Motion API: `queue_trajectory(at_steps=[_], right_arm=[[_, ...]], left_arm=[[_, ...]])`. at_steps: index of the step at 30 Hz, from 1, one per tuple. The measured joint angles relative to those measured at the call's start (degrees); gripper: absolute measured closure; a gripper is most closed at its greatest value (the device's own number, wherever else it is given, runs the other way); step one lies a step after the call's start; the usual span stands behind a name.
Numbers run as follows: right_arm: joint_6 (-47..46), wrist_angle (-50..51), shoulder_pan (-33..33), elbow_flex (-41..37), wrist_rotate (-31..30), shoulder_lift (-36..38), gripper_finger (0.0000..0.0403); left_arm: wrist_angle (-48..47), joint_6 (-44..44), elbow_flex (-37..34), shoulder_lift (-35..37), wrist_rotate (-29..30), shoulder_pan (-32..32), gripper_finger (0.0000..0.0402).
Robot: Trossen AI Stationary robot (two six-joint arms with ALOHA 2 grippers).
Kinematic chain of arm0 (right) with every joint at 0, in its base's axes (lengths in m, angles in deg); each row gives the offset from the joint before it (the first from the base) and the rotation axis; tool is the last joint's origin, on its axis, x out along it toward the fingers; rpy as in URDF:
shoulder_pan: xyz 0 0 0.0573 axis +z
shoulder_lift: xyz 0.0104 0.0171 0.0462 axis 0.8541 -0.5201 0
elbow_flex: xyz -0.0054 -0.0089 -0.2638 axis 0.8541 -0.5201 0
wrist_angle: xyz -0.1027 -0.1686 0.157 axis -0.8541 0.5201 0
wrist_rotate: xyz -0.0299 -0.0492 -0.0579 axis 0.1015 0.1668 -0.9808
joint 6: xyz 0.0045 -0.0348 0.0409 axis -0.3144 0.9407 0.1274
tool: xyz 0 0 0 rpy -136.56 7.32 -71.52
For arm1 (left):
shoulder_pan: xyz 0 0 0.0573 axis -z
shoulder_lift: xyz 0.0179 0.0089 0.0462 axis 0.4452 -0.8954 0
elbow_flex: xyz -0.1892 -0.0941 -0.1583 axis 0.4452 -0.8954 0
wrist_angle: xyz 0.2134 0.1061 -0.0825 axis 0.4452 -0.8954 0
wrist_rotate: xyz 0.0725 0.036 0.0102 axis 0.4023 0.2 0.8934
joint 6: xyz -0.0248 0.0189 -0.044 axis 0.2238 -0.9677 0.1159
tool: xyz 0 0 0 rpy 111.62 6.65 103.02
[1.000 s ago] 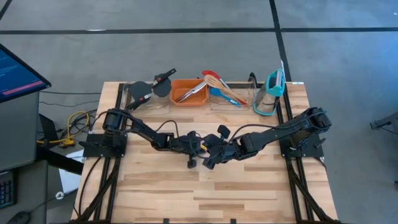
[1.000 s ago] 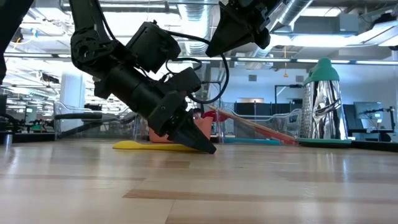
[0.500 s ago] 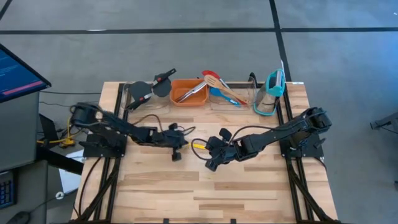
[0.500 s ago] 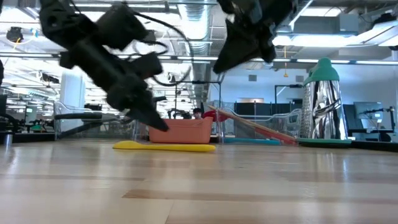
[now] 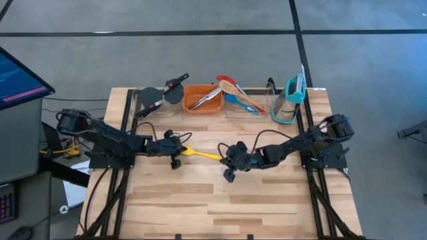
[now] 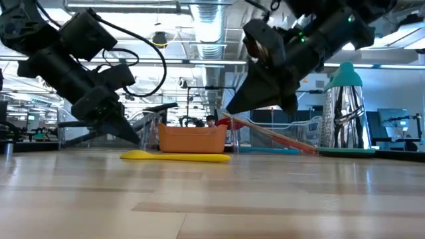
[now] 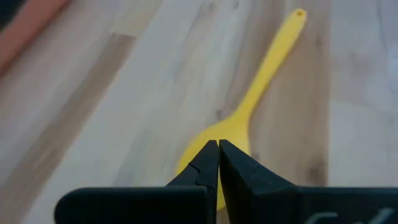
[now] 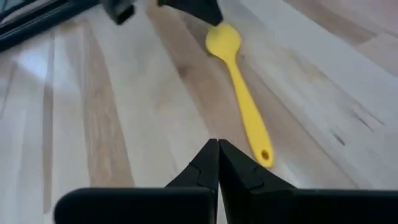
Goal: Pick & Place Kitchen Items
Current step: Put the yellow serving spoon into the right transparent bin
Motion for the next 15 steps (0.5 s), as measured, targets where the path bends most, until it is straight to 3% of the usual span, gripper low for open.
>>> queue_trajectory(at_steps=[5, 15], right_arm=[[-1.48, 0.51, -1.33, -0.52, 0.57, 0.0, 0.0403], [-0.92, 0.03, -2.06, -0.5, 0.49, 0.0, 0.0403]], left_arm=[[-0.04, 2.02, -0.07, -0.47, -7.84, 0.21, 0.0399], [1.29, 5.67, 0.08, -6.16, -9.19, 0.94, 0.0399]])
